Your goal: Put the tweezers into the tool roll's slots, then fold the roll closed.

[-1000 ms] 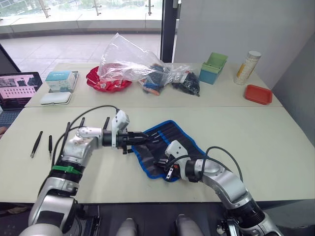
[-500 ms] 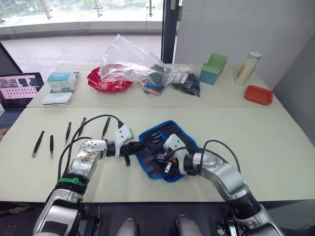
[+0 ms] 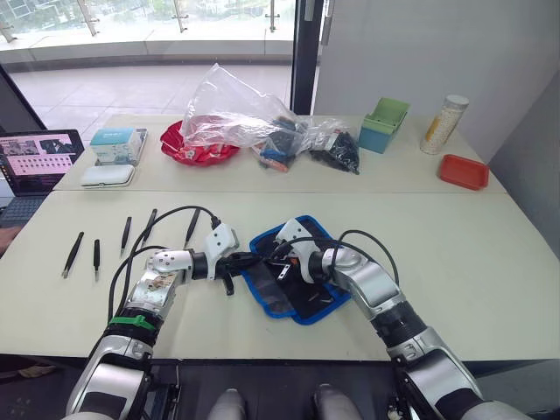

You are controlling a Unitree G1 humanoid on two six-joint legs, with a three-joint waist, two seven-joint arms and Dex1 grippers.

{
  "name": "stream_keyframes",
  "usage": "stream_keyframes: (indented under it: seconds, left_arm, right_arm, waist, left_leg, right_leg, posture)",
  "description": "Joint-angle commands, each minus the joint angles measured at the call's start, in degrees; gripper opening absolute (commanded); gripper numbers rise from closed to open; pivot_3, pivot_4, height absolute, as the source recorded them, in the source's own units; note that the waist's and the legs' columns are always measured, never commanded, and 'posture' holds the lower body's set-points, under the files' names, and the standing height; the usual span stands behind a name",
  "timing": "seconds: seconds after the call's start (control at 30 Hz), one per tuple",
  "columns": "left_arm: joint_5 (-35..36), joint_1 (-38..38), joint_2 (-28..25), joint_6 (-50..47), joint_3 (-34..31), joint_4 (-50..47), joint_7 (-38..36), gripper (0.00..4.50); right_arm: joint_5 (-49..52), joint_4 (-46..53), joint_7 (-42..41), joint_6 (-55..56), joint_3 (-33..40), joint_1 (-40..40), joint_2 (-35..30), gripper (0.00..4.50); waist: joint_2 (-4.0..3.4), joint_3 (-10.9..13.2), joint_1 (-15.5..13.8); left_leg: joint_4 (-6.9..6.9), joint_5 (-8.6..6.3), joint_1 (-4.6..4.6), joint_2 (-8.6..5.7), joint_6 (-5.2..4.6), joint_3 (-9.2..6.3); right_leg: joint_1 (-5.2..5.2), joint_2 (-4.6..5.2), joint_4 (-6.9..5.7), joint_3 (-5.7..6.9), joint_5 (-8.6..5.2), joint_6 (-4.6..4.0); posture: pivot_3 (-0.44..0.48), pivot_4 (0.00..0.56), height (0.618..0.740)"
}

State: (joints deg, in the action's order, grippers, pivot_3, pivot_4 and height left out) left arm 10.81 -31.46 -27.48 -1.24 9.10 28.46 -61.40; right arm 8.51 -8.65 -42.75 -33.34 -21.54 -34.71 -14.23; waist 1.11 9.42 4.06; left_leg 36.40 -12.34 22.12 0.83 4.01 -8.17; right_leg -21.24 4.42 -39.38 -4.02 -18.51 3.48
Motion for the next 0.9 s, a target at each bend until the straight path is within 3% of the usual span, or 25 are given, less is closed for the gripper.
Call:
stream_keyframes:
  seconds: [0.03,0.4,0.67,0.9]
  left_arm:
    - [-2.57,1.65,-1.31,-0.6,0.23,2.33,0.47,0.01]
    - [-2.98,2.11,-1.2,-0.33,0.59,2.21,0.5,0.01]
    - [-3.59,1.28,-1.12,0.85,0.94,3.61,0.09,0.01]
    - [-3.27,1.65,-1.23,0.83,0.99,2.95,-0.24,0.01]
  right_arm:
    - [1.44,7.76,-4.31,-4.48,-3.1,6.06,-3.27,0.0]
    - [0.41,18.15,-3.4,-7.92,-4.99,12.59,-7.27,0.0]
    - [4.77,15.01,-0.26,-4.23,4.56,5.92,-0.34,0.0]
    - [2.36,9.2,-0.23,-1.0,2.06,3.04,0.97,0.0]
  waist:
    - [-0.02,-0.03,-0.04]
    - [-0.1,-0.15,0.05]
    - [-0.11,-0.14,0.08]
    - [-0.11,-0.14,-0.06]
  left_leg:
    - [-0.09,0.0,-0.08,0.0,0.0,0.0]
    - [-0.36,-0.01,-0.37,0.02,-0.01,0.01]
    - [-0.44,0.0,-0.39,0.05,0.0,0.01]
    - [-0.48,0.0,-0.31,0.04,0.01,0.01]
  right_leg:
    - [0.1,0.01,0.11,0.0,0.0,0.0]
    - [0.3,0.0,0.3,-0.01,-0.01,0.01]
    - [0.29,-0.02,0.33,-0.01,-0.01,0.0]
    - [0.25,0.0,0.36,0.0,-0.01,0.0]
  posture:
    - [0.0,0.15,0.74]
    - [0.0,0.15,0.74]
    - [0.0,0.15,0.74]
    - [0.0,0.15,0.74]
